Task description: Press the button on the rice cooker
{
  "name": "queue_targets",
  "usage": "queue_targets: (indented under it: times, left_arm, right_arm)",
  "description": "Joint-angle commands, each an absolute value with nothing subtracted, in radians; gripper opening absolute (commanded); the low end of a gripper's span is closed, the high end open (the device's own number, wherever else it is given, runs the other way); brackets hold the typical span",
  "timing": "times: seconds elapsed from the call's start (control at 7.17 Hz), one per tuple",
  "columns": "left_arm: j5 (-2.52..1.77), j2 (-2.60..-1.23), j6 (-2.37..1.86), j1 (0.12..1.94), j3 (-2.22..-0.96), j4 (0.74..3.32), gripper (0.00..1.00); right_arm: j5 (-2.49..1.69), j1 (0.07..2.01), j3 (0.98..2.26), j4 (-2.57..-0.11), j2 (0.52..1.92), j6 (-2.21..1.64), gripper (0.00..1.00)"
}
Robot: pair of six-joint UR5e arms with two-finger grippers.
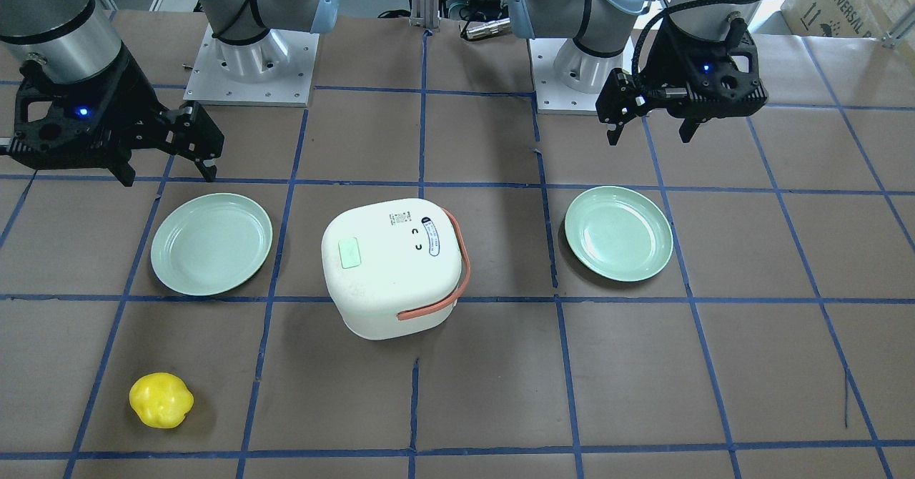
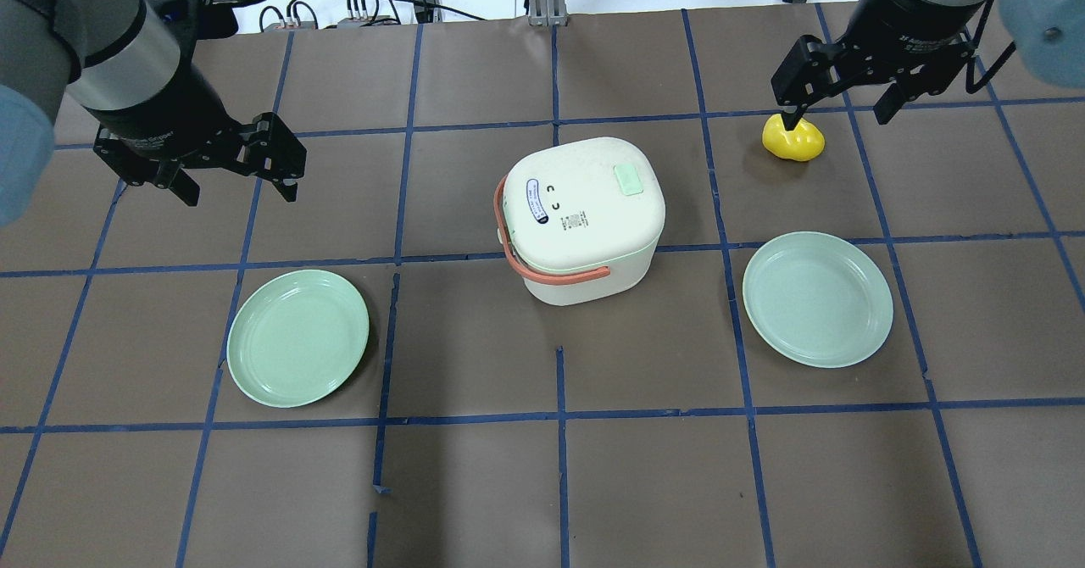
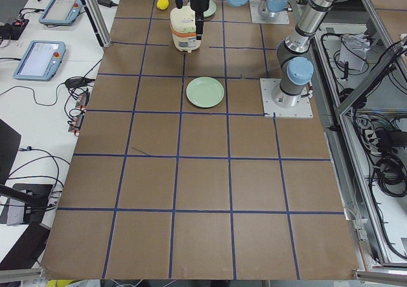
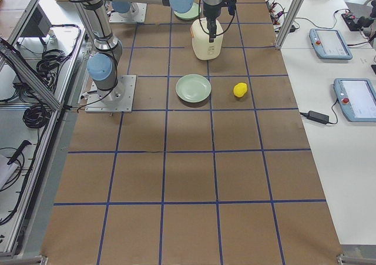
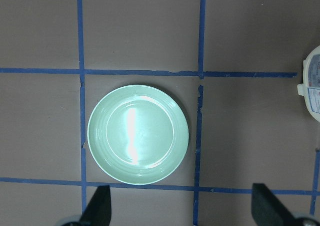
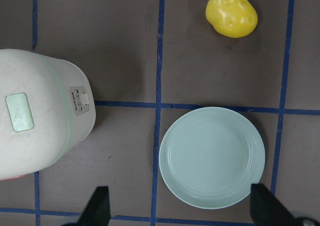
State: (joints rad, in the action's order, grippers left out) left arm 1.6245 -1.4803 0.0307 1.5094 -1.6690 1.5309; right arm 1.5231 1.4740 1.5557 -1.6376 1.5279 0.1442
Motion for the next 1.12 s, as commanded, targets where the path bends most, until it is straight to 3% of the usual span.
queue_targets:
  times: [0.0, 0.98]
  left_arm:
    - [1.624, -1.48, 0.031, 1.509, -1.669, 1.531, 1.0]
    - [1.624, -1.48, 0.031, 1.509, -1.669, 1.531, 1.0]
  right_arm:
    - [1.522, 1.473, 1.557, -1.638, 1.529, 0.108, 0.99]
    - [1.506, 1.474, 1.555, -1.644, 1.528, 0.092, 1.0]
